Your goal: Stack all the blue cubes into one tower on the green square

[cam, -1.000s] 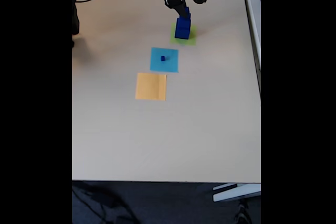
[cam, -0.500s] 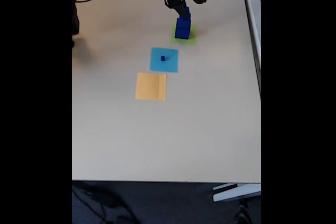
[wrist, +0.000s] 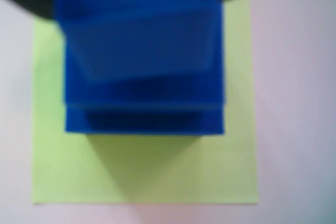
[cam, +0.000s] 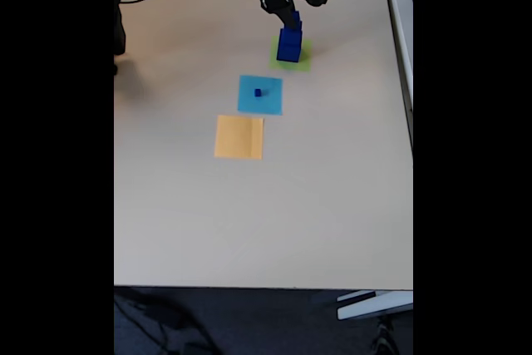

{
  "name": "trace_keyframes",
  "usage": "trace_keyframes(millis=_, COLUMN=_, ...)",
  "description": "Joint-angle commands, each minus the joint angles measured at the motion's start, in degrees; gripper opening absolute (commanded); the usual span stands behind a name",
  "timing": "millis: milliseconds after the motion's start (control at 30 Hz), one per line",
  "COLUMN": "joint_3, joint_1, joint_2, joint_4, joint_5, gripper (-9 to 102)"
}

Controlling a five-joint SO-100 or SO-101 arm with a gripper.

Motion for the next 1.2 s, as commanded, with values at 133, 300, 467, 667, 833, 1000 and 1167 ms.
trace_keyframes(millis=133, joint_3=-3.2, joint_1=-0.3, joint_2=0.7, joint_4=-1.3, joint_5=0.7, gripper=12)
trace_keyframes(millis=300, joint_3=-3.1, joint_1=-0.3, joint_2=0.7, joint_4=-1.3, joint_5=0.7, gripper=12)
trace_keyframes(millis=467, joint_3=-3.1, joint_1=-0.3, joint_2=0.7, joint_4=-1.3, joint_5=0.7, gripper=13)
trace_keyframes(millis=667, joint_3=-3.1, joint_1=-0.2, joint_2=0.8, joint_4=-1.3, joint_5=0.3, gripper=13)
trace_keyframes(millis=833, joint_3=-3.0, joint_1=-0.2, joint_2=0.8, joint_4=-1.3, joint_5=0.3, gripper=13)
trace_keyframes(millis=1000, joint_3=-3.0, joint_1=-0.1, joint_2=1.0, joint_4=-1.3, joint_5=0.2, gripper=13)
trace_keyframes(millis=1167, joint_3=-3.0, joint_1=0.1, joint_2=1.1, joint_4=-1.3, joint_5=-0.2, gripper=14)
